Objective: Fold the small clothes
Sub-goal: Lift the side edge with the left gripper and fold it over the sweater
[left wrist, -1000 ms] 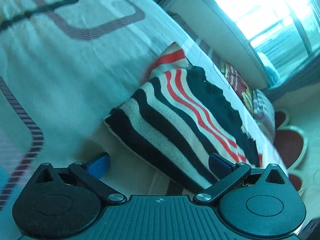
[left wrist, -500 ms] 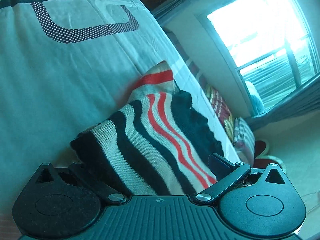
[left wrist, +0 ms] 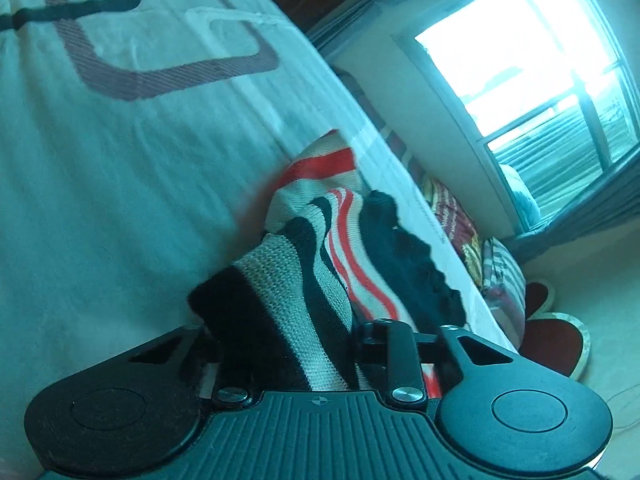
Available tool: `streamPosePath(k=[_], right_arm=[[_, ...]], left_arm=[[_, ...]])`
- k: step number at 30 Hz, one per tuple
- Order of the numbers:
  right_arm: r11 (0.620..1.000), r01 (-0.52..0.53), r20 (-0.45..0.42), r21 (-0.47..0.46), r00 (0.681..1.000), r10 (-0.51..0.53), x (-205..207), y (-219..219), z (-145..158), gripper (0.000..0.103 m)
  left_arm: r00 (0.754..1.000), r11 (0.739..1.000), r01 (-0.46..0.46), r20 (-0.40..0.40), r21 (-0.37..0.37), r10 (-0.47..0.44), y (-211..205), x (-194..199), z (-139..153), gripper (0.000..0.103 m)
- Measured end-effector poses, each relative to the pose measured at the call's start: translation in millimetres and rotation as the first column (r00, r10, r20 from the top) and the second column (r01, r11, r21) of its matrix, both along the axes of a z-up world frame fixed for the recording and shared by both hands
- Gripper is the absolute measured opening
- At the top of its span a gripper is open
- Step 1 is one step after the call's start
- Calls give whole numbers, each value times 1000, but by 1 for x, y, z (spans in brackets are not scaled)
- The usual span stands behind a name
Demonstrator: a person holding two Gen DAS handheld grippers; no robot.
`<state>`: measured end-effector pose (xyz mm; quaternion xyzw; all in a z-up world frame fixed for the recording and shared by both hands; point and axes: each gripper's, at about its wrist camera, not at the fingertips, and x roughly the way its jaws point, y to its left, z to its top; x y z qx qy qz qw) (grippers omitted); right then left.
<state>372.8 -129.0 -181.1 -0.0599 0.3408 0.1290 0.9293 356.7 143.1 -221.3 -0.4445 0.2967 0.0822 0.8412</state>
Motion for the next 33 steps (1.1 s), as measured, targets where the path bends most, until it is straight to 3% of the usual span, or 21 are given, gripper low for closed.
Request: streamPosePath(k=[5, 8, 12, 15, 18, 22, 25, 26, 27, 28, 30, 33], right_arm=[[1000, 1, 2, 13, 1000, -1, -2, -3, 1, 23], [999, 17, -13, 51, 1000, -16, -1, -9, 4, 23], [978, 71, -30, 198, 997, -66, -4, -35, 18, 26], [969, 142, 9, 204, 989, -147, -15, -71, 30, 28], [944, 230, -9, 237, 972, -234, -21, -119, 35, 32], [911, 284, -80, 298, 959, -273, -31, -167, 29, 34], [885, 308, -111, 350, 951, -288, -41, -186, 28, 32], [880, 310, -105, 360, 951, -292, -45, -191, 30, 33], [872, 318, -101, 372, 948, -302, -48, -195, 33, 36], [863, 325, -96, 386, 945, -313, -49, -199, 37, 41], [849, 336, -80, 407, 939, -334, -50, -206, 47, 47], [834, 341, -68, 434, 936, -347, -49, -216, 60, 51]], left_arm=[[992, 990, 80, 86, 113, -90, -17, 8, 36, 20], [971, 964, 162, 139, 211, -193, -39, 17, 60, 20], [910, 898, 313, 175, 308, -377, -91, 43, 85, 20], [842, 831, 442, 164, 339, -514, -141, 59, 88, 19], [776, 759, 544, 131, 357, -617, -189, 65, 79, 19], [754, 705, 607, 15, 367, -657, -222, 70, 54, 20], [727, 640, 619, -23, 455, -687, -232, 60, 58, 21], [730, 637, 612, -26, 469, -683, -233, 57, 63, 23], [729, 644, 615, -16, 454, -684, -231, 56, 68, 37], [723, 653, 626, -2, 427, -691, -230, 55, 74, 59], [707, 638, 633, 10, 439, -707, -235, 46, 83, 75], [672, 599, 648, 18, 471, -741, -242, 34, 94, 76]])
